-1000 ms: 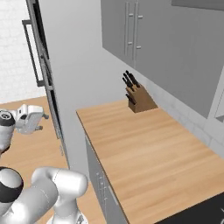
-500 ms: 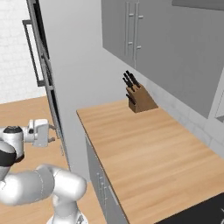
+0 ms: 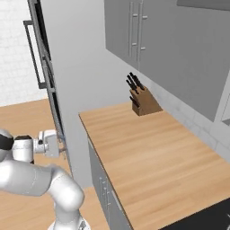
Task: Take a straw from the drawer in front and place it inside the glass cup on the dining counter.
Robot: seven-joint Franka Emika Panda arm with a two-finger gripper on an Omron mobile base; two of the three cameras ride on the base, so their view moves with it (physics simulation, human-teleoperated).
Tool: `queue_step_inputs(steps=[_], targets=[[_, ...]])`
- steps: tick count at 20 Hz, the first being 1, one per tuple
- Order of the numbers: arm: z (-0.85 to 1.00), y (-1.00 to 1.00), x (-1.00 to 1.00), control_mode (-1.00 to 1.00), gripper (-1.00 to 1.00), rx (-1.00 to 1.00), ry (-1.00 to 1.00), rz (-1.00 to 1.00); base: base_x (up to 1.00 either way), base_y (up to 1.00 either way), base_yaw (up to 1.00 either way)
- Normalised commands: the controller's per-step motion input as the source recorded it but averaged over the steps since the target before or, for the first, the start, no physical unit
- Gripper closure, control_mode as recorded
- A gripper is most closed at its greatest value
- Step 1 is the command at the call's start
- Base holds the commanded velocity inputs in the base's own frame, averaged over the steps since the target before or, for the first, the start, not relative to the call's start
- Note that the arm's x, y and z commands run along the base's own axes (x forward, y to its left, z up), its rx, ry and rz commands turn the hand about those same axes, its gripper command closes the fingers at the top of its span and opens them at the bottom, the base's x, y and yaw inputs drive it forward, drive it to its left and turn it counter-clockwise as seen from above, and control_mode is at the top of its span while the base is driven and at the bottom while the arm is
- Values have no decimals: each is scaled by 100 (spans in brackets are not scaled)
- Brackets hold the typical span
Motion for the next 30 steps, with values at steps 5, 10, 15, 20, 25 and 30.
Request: queue_step_inputs(steps=[5,10,15,20,25,30], targets=[[-30,-21,22,-100,-100,0,-1,-2,0,0,0],[-39,-22,44,-100,-100,0,-1,0,0,0,0],[-31,-22,39,-100,-100,1,0,0,0,0,0],[-30,-16,22,-100,-100,2,-1,0,0,0,0],[-17,-12,41,-100,-100,1,-2,0,0,0,0],[-17,-12,36,-100,-100,0,-1,2,0,0,0]])
